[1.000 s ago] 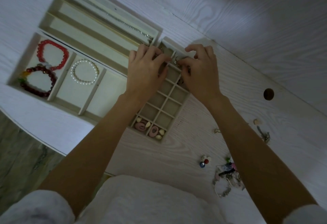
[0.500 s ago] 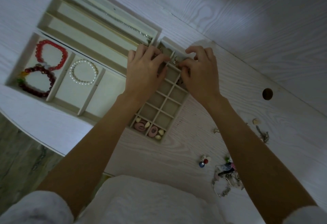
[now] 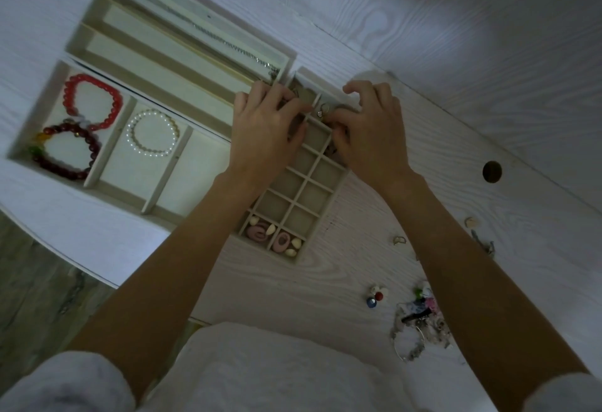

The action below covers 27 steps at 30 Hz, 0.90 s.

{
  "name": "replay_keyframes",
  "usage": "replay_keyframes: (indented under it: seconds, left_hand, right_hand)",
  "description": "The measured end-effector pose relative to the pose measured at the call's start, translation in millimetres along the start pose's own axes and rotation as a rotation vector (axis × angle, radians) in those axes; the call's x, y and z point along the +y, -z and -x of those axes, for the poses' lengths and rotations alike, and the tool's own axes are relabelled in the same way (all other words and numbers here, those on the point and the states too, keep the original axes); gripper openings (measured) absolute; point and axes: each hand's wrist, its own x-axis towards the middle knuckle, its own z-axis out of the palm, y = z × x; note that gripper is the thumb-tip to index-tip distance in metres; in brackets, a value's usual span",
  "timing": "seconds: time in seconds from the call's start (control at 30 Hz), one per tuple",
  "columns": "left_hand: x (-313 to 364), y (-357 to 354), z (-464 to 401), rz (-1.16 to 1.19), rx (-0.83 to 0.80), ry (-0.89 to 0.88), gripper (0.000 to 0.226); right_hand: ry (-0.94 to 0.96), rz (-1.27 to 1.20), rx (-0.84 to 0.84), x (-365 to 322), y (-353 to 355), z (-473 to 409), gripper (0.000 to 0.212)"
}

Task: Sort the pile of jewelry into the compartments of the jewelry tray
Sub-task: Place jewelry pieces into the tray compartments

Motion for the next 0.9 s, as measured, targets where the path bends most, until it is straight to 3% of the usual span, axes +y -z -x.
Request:
replay_keyframes:
  seconds: [0.33, 0.9]
  left_hand:
    - [0, 0, -1, 0.005, -0.006, -0.001, 0.021]
    - [0, 1, 3, 0.015, 0.007, -0.011, 0.02]
  right_hand:
    - [0.036, 0.123, 0.057, 0, 2, 0, 0.014]
    - [-0.111, -0.074, 0.039, -4, 5, 11, 0.02]
